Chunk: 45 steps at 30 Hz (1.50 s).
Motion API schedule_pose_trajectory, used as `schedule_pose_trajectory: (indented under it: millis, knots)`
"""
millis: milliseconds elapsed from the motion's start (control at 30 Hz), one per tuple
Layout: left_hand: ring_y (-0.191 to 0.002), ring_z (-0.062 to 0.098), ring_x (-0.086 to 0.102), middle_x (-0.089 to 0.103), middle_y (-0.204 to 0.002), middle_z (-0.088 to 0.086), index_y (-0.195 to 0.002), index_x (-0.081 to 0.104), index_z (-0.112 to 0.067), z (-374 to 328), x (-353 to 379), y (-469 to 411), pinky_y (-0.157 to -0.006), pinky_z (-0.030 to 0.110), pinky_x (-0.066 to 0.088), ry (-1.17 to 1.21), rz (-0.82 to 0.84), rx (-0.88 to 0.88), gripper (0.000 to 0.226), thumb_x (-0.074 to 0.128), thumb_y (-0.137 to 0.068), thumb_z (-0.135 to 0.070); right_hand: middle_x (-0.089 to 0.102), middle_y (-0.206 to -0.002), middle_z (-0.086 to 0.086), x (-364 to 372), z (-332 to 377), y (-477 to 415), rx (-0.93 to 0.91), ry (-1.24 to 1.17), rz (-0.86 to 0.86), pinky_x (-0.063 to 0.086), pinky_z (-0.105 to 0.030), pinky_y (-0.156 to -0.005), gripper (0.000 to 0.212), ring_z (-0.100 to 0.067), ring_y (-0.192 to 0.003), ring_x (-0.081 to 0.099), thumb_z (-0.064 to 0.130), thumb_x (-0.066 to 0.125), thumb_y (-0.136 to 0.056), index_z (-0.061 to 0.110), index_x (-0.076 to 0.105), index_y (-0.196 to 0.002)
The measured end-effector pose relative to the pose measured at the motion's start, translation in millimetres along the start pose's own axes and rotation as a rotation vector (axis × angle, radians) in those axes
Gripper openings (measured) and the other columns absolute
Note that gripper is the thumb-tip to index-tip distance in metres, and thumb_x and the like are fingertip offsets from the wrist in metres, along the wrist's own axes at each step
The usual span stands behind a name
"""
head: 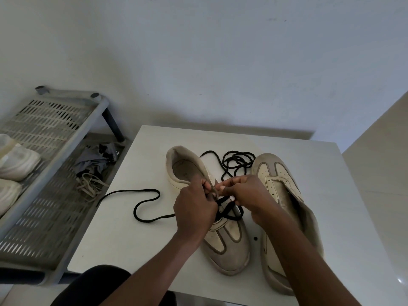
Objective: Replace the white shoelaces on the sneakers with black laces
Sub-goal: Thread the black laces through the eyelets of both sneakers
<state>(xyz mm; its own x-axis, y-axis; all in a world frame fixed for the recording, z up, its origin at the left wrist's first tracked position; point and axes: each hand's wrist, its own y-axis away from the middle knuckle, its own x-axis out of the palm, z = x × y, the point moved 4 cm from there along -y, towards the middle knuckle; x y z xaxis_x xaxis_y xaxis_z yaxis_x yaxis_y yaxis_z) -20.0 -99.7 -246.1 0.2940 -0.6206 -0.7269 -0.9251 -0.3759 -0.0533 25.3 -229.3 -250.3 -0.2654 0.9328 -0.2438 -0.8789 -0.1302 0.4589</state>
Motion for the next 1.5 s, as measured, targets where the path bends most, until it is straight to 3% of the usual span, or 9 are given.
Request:
schedule_pose_trajectory:
  millis: [233,467,633,767,933,1133,1267,1400,1500]
  knots:
    - [-0.075,0.015,0.064,0.068,-0.081,-0.007,-0.088,0.057,-0.025,3,1,-7,-0.059,0.031,0.048,-0.083,0.054,0.051,0.009,0.063,-0.085,-0.02,0.074,-0.076,0.006,1,3,-2,-0.178,0.275,-0.033,0.057,-0.029,-0.081,0.013,-0.004,-0.075,0.07,0.008,0.075,-0.079,0.02,0.074,-0.083]
    - [-0.073,0.002,0.063,0.064,-0.075,-0.015,-0.074,0.054,-0.031,10,2,-17,-0.065,0.028,0.052,0.017,0.15,0.083,0.026,0.07,-0.081,-0.012,0.071,-0.073,0.006,4,3,-5,-0.245,0.312,0.002,0.057,-0.038,-0.081,0.022,-0.007,-0.076,0.068,0.006,0.069,-0.081,0.023,0.062,-0.093]
    - [-0.073,0.006,0.063,0.065,-0.079,-0.011,-0.082,0.056,-0.027,8,-2,-18,-0.057,0.022,0.042,-0.027,0.191,0.094,0.013,0.065,-0.085,-0.019,0.061,-0.083,0.001,18,6,-3,-0.313,0.438,0.027,0.054,-0.044,-0.074,0.03,-0.017,-0.076,0.06,0.0,0.051,-0.083,0.019,0.046,-0.106]
    - [-0.078,0.014,0.062,0.067,-0.085,-0.008,-0.095,0.057,-0.026,3,-8,-17,-0.062,0.025,0.042,-0.163,0.19,0.17,0.007,0.057,-0.088,-0.028,0.052,-0.078,0.002,3,15,-2,-0.387,0.418,-0.291,0.045,-0.035,-0.057,0.039,-0.014,-0.067,0.052,-0.008,0.046,-0.08,0.017,0.042,-0.109]
    - [-0.079,0.017,0.062,0.067,-0.083,-0.008,-0.097,0.052,-0.031,3,-10,-18,-0.061,0.025,0.04,-0.244,0.204,0.25,0.012,0.056,-0.087,-0.036,0.05,-0.083,0.002,-30,16,-4,-0.311,-0.006,-0.673,0.034,-0.017,-0.052,0.03,-0.009,-0.068,0.046,-0.008,0.037,-0.082,0.017,0.042,-0.099]
    - [-0.087,0.015,0.064,0.068,-0.094,-0.011,-0.11,0.051,-0.035,4,-10,-16,-0.064,0.025,0.038,-0.346,0.166,0.354,0.031,0.057,-0.084,-0.051,0.054,-0.108,0.005,-18,11,-19,-0.303,0.06,-0.443,0.046,-0.028,-0.075,0.024,-0.009,-0.085,0.057,0.02,0.053,-0.095,0.021,0.048,-0.118]
    - [-0.094,0.015,0.064,0.069,-0.1,-0.012,-0.118,0.053,-0.036,5,-11,-18,-0.071,0.027,0.046,-0.321,0.162,0.334,0.037,0.059,-0.085,-0.05,0.05,-0.119,0.006,-13,10,-22,-0.329,0.528,-0.196,0.05,-0.035,-0.086,0.046,-0.014,-0.097,0.057,0.038,0.067,-0.086,0.03,0.051,-0.129]
    - [-0.092,0.016,0.064,0.068,-0.098,-0.009,-0.117,0.055,-0.037,2,-13,-16,-0.066,0.023,0.038,-0.379,0.162,0.35,0.034,0.057,-0.084,-0.049,0.055,-0.106,0.01,2,5,-18,-0.396,0.692,-0.105,0.047,-0.028,-0.077,0.015,-0.008,-0.095,0.054,0.031,0.066,-0.088,0.032,0.065,-0.103]
    - [-0.085,0.016,0.063,0.066,-0.086,-0.007,-0.108,0.061,-0.035,-1,-20,-15,-0.063,0.023,0.034,-0.446,0.157,0.354,0.033,0.051,-0.085,-0.058,0.061,-0.084,0.011,4,7,-15,-0.397,0.709,-0.103,0.043,-0.025,-0.062,0.008,-0.005,-0.071,0.054,0.029,0.067,-0.087,0.028,0.063,-0.081]
